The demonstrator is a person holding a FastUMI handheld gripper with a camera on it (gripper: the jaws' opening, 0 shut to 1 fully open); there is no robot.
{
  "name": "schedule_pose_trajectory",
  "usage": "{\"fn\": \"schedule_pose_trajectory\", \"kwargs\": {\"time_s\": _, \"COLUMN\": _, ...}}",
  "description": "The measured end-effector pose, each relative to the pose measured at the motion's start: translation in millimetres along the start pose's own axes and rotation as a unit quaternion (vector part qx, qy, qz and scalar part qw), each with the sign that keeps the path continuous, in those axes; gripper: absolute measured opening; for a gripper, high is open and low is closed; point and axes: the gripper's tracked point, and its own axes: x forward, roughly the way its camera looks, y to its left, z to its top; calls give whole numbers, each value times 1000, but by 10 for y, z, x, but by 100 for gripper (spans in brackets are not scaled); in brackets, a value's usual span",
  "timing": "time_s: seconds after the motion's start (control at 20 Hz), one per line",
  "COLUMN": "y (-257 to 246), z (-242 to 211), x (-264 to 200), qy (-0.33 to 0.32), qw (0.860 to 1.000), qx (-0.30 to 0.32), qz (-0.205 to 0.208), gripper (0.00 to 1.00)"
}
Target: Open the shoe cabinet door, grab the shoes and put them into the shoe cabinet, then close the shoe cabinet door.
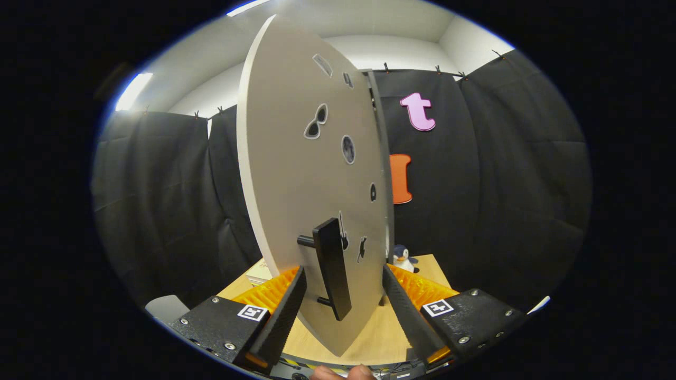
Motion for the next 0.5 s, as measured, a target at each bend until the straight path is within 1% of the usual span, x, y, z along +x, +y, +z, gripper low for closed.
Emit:
{"fn": "schedule_pose_trajectory", "kwargs": {"time_s": 0.15, "y": 308, "z": 42, "x": 211, "qy": 3, "qw": 1000, "qx": -13, "qz": 5, "gripper": 91}}
{"fn": "schedule_pose_trajectory", "kwargs": {"time_s": 0.35, "y": 765, "z": -23, "x": 442, "qy": 8, "qw": 999, "qx": -28, "qz": 18, "gripper": 92}}
{"fn": "schedule_pose_trajectory", "kwargs": {"time_s": 0.5, "y": 921, "z": 11, "x": 666, "qy": 7, "qw": 999, "qx": -36, "qz": 2, "gripper": 92}}
